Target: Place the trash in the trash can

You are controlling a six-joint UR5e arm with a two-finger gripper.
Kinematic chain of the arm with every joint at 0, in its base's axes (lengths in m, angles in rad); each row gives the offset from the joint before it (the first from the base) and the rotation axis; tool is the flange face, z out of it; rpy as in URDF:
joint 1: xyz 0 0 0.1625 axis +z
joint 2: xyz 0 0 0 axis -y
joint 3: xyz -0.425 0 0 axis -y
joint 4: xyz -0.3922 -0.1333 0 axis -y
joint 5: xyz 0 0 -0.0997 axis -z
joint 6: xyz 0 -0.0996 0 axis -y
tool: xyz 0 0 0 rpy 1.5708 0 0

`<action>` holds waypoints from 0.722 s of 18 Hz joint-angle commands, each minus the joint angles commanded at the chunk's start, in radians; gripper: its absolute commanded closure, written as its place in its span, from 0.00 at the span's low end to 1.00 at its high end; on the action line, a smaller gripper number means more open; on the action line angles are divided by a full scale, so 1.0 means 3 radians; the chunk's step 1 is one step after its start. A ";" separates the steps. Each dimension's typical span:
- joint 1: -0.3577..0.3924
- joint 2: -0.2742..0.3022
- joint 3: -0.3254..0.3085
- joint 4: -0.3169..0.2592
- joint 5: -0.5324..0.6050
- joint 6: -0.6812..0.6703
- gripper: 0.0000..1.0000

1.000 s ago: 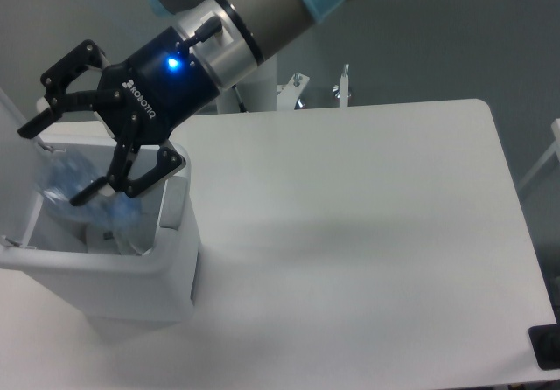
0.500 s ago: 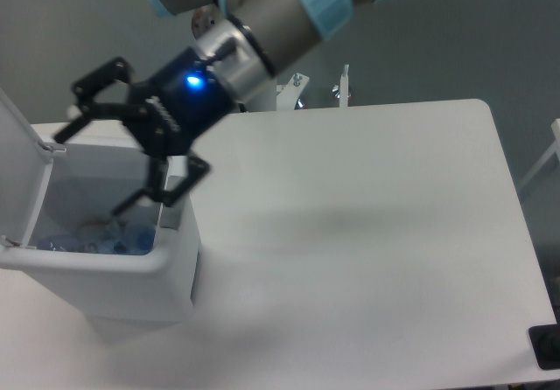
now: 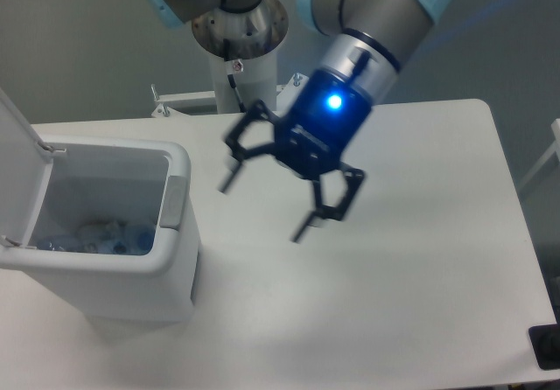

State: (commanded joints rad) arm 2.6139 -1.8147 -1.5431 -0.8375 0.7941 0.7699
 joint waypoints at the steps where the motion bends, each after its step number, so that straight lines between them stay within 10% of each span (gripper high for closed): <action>1: 0.0005 -0.0031 -0.0036 0.0005 0.0154 0.0087 0.00; 13: 0.0194 -0.0164 -0.0358 -0.0015 0.2025 0.1396 0.00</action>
State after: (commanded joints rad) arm 2.6722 -1.8637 -1.6505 -0.8422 1.4016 1.1886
